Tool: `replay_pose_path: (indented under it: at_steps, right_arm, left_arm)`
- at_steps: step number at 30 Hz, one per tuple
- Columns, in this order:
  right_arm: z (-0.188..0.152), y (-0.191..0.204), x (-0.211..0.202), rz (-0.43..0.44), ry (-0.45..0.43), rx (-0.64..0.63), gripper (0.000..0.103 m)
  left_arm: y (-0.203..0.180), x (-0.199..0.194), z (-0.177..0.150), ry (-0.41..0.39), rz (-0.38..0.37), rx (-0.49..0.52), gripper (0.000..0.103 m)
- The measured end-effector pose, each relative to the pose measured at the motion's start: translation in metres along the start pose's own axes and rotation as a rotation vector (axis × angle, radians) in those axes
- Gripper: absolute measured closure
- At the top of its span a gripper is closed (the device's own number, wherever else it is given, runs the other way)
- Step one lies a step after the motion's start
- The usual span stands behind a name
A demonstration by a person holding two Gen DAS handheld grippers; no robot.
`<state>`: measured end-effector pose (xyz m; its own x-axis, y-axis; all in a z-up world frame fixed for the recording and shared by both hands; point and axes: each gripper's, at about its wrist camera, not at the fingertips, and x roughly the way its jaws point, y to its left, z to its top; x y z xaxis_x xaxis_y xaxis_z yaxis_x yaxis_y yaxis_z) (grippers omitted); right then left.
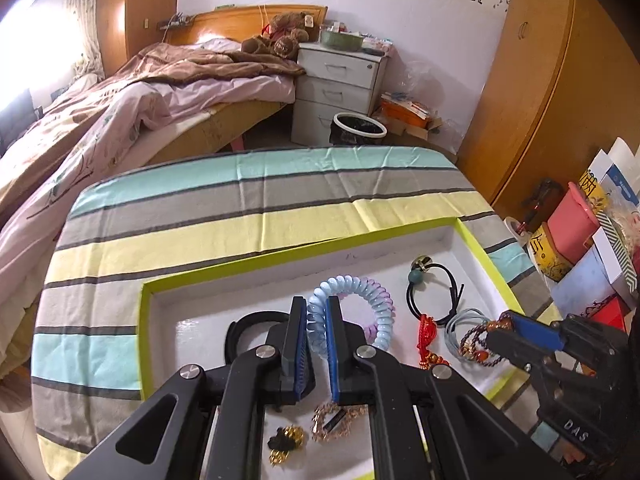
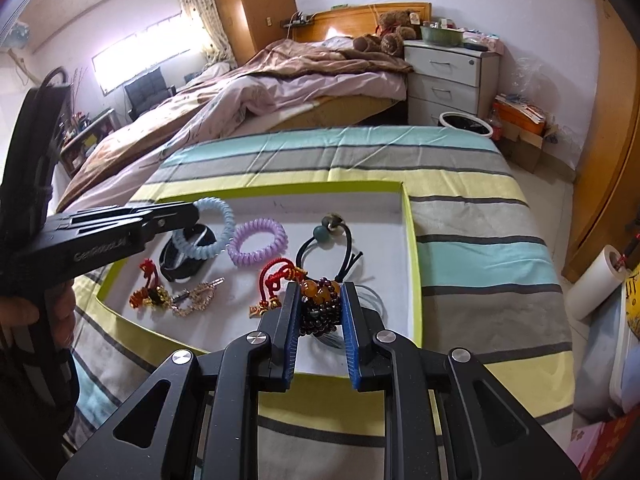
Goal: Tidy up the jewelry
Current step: 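Carry the brown beaded bracelet and blue coil hair tie with both grippers into the box, then open the right gripper on the bead bracelet while the left releases the coil tie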
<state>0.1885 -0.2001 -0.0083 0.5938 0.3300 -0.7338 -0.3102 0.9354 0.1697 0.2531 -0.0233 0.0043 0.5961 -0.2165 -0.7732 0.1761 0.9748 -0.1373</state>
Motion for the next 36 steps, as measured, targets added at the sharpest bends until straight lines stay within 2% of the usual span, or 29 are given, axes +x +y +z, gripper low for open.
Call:
replay_pose_path:
  at_steps: [10,27,30,32,34,36]
  right_arm:
    - [-0.002,0.002,0.011,0.008,0.034,-0.025,0.082]
    - [-0.004,0.008,0.010,-0.014,0.033,-0.048,0.081]
    - [-0.004,0.009,0.007,-0.028,0.024,-0.062,0.077]
    - [-0.003,0.009,0.006,-0.036,0.017,-0.064,0.068]
    - [-0.002,0.008,0.005,-0.028,0.019,-0.058,0.067]
    - [-0.002,0.008,0.005,-0.030,0.018,-0.060,0.067]
  left_arm:
    - [-0.002,0.022,-0.004,0.048,-0.021,-0.010,0.094]
    - [-0.003,0.022,-0.004,0.061,-0.020,-0.010,0.093]
    - [-0.004,0.019,-0.003,0.053,-0.019,-0.010,0.091]
    - [-0.005,0.017,-0.003,0.047,-0.017,-0.007,0.088]
    - [-0.006,0.014,-0.003,0.039,-0.022,-0.008,0.083]
    - [-0.007,0.012,-0.003,0.035,-0.025,-0.008,0.083]
